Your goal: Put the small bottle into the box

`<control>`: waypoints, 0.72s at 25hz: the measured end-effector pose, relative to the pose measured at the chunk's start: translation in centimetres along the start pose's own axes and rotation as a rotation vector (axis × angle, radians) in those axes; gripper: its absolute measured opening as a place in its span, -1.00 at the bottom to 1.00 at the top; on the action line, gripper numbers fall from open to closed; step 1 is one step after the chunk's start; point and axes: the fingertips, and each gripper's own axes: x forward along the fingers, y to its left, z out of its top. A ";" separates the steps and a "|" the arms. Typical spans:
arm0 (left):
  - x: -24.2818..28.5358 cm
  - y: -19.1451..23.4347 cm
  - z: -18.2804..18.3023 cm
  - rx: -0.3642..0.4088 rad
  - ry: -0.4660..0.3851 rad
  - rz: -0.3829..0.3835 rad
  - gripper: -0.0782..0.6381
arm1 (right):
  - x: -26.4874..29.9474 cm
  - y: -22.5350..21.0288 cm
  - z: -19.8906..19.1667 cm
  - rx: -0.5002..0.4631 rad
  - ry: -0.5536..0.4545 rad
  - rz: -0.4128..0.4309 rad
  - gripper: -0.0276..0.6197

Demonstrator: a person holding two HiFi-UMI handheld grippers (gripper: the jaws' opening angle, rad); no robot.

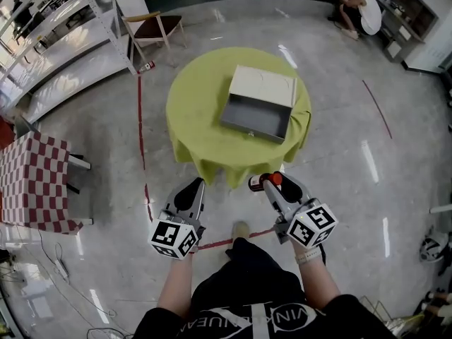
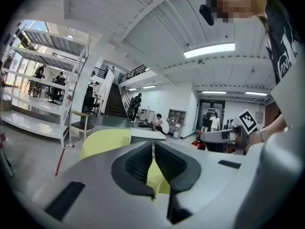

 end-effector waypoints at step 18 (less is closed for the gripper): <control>6.2 0.6 1.5 0.009 0.005 -0.011 -0.72 | 3.7 -4.0 2.0 0.010 0.014 0.033 -0.46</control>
